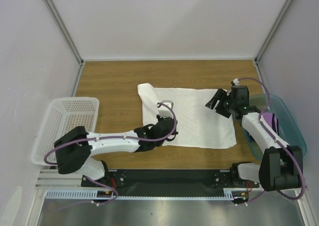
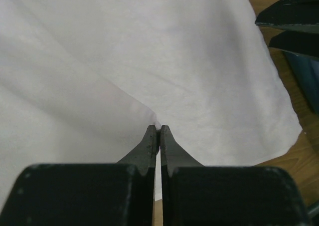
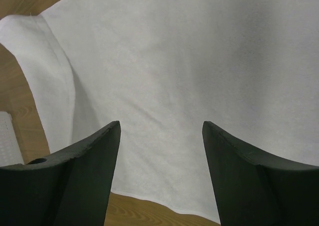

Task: Fold and stack the towels
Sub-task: Fold the towel

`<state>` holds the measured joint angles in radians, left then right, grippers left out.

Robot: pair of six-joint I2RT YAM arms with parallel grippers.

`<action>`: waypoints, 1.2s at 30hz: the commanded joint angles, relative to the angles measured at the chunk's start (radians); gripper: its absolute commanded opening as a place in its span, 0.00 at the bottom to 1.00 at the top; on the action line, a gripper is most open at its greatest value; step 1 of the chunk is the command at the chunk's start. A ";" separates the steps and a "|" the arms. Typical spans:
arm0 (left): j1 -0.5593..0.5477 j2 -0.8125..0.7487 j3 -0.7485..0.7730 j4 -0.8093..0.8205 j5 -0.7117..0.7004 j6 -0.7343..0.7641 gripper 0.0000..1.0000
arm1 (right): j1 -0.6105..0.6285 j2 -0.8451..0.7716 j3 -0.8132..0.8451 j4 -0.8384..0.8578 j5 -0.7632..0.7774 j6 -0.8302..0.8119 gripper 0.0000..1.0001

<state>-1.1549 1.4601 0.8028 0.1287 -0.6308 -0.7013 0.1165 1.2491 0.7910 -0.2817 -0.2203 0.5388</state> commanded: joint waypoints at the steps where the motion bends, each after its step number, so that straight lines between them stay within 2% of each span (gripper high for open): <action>1: -0.020 0.061 0.084 0.118 0.077 0.057 0.00 | -0.043 -0.048 -0.027 -0.030 -0.062 -0.020 0.73; 4: -0.032 0.101 0.137 0.150 0.126 0.075 0.00 | -0.078 -0.088 -0.048 -0.039 -0.093 -0.011 0.73; 8: -0.058 0.167 0.196 0.178 0.170 0.095 0.00 | -0.106 -0.122 -0.078 -0.068 -0.053 -0.039 0.73; 12: -0.081 0.216 0.217 0.218 0.246 0.106 0.00 | -0.107 -0.116 -0.122 -0.053 -0.008 -0.037 0.73; 16: -0.103 0.253 0.246 0.221 0.289 0.120 0.00 | -0.109 -0.087 -0.157 -0.010 -0.027 -0.031 0.71; 19: -0.104 0.256 0.239 0.177 0.266 0.089 0.00 | -0.109 -0.039 -0.177 0.039 -0.043 -0.042 0.69; 22: -0.103 0.229 0.217 0.068 0.175 0.027 0.00 | -0.101 0.004 -0.187 0.055 -0.063 -0.043 0.65; 23: -0.103 0.220 0.210 0.031 0.121 -0.024 0.00 | -0.083 0.006 -0.190 0.068 -0.063 -0.043 0.62; 26: -0.083 0.175 0.153 -0.120 0.079 -0.132 0.00 | -0.037 0.022 -0.202 0.082 -0.007 -0.042 0.59; 31: 0.026 0.181 0.081 -0.234 0.149 -0.292 0.00 | 0.014 0.081 -0.207 0.107 0.041 -0.030 0.57; 36: 0.122 0.213 0.052 -0.293 0.195 -0.368 0.00 | 0.054 0.156 -0.193 0.121 0.059 -0.008 0.52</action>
<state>-1.0710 1.6676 0.8696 -0.1043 -0.4629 -0.9668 0.1452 1.3586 0.5903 -0.1864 -0.2001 0.5220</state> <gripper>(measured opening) 0.015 0.522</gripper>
